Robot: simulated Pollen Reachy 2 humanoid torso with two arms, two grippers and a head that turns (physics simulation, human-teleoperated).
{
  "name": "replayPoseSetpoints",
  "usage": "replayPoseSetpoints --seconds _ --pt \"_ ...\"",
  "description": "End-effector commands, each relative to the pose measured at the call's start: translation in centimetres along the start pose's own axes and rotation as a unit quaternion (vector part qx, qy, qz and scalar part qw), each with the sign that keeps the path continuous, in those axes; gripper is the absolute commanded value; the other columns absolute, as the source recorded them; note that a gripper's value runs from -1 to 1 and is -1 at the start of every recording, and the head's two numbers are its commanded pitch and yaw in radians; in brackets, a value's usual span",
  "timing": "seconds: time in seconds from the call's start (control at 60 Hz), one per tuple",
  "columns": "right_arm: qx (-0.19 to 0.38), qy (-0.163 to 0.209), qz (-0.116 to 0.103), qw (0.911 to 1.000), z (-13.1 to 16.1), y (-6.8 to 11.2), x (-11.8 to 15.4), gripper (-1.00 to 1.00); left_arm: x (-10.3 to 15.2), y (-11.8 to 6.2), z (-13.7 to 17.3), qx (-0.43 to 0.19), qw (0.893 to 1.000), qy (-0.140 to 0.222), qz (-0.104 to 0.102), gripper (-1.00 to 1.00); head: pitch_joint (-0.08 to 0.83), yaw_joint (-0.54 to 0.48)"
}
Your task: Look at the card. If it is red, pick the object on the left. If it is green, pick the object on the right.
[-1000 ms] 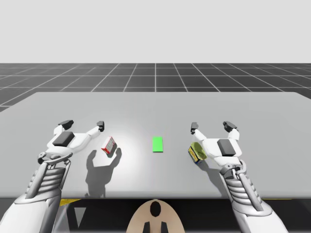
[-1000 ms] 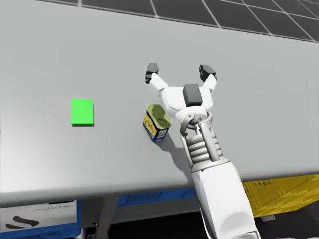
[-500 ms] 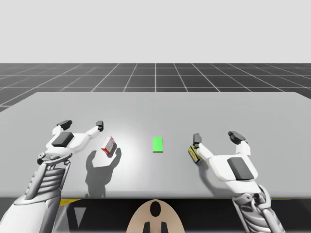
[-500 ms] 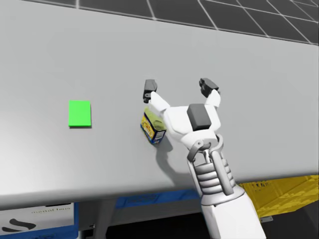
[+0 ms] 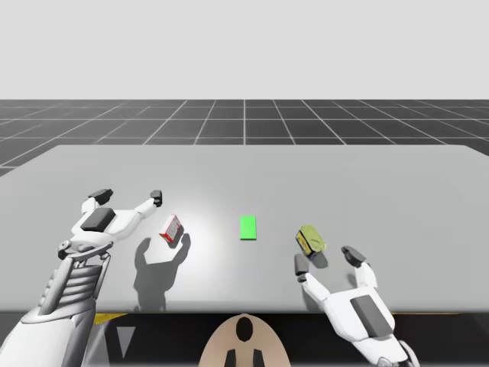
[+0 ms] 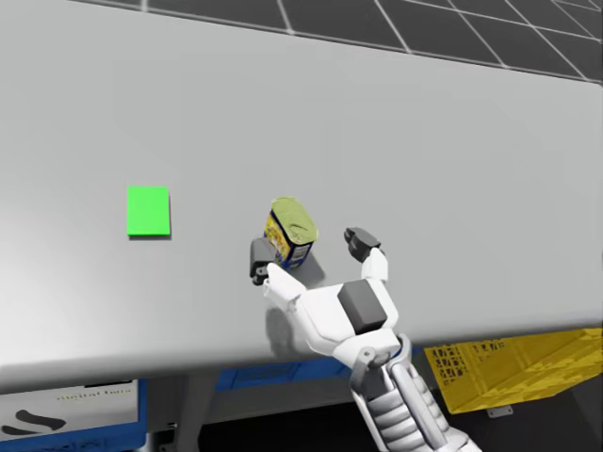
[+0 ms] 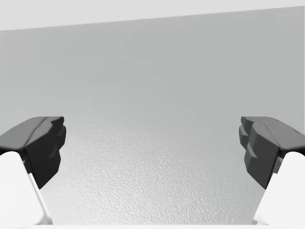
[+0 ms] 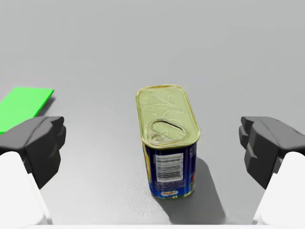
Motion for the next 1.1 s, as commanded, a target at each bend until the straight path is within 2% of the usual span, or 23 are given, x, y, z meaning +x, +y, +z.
replayPoseSetpoints --seconds 0.017,0.15,0.267,0.4,0.483,0.5,0.517,0.533,0.55,0.567,0.733,0.967,1.1 --pt "0.007 0.023 -0.043 0.9988 -0.8 0.2 -2.1 -1.0 -0.1 -0.1 0.0 0.0 1.0 0.002 -0.001 -1.0 0.727 -0.35" --pt "-0.001 0.04 -0.033 0.9987 -2.7 -0.3 -2.5 -1.0 -0.1 0.0 0.0 0.001 1.0 0.001 -0.001 -1.0 0.727 -0.35" --pt "-0.003 0.073 -0.047 0.9962 -4.3 -0.8 -2.9 -1.0 -0.1 -0.1 -0.1 0.001 1.0 0.001 -0.001 -1.0 0.727 -0.35" --pt "-0.01 0.068 -0.03 0.9972 -5.7 -0.8 -2.7 -1.0 0.0 0.0 -0.1 0.0 1.0 0.001 0.0 -1.0 0.725 -0.35" --pt "-0.006 0.068 -0.031 0.9972 -6.1 -0.6 -2.7 -1.0 0.0 0.0 -0.1 0.001 1.0 0.001 0.0 -1.0 0.722 -0.35" --pt "-0.015 0.061 -0.024 0.9977 -6.2 -0.5 -2.9 -0.84 0.0 0.0 -0.1 0.001 1.0 0.001 0.001 -1.0 0.722 -0.35" --pt "-0.015 0.061 -0.026 0.9977 -6.1 -0.5 -2.9 -0.84 0.0 0.0 -0.1 0.001 1.0 0.001 0.001 -1.0 0.721 -0.35" --pt "-0.015 0.06 -0.028 0.9977 -6.1 -0.5 -2.9 0.03 0.0 0.0 -0.1 0.001 1.0 0.001 0.001 -1.0 0.721 -0.35" --pt "-0.013 0.061 -0.029 0.9976 -6.1 -0.5 -2.9 0.8 0.0 0.0 -0.1 0.001 1.0 0.001 0.001 -1.0 0.721 -0.35" --pt "-0.013 0.063 -0.032 0.9975 -6.1 -0.5 -3.0 0.97 0.0 0.0 -0.1 0.001 1.0 0.001 0.001 -1.0 0.721 -0.35" --pt "-0.014 0.063 -0.036 0.9973 -5.8 -0.5 -3.0 1.0 -0.1 0.0 -0.1 0.001 1.0 0.001 0.0 -1.0 0.689 -0.35" --pt "-0.012 0.059 -0.033 0.9977 -5.5 -0.4 -2.8 1.0 -0.2 -0.1 -0.1 0.002 1.0 0.004 0.0 -1.0 0.456 -0.38" --pt "-0.011 0.056 -0.034 0.9978 -5.3 -0.3 -2.4 1.0 -0.1 0.0 -0.1 0.005 1.0 0.003 0.003 -1.0 0.39 -0.38"
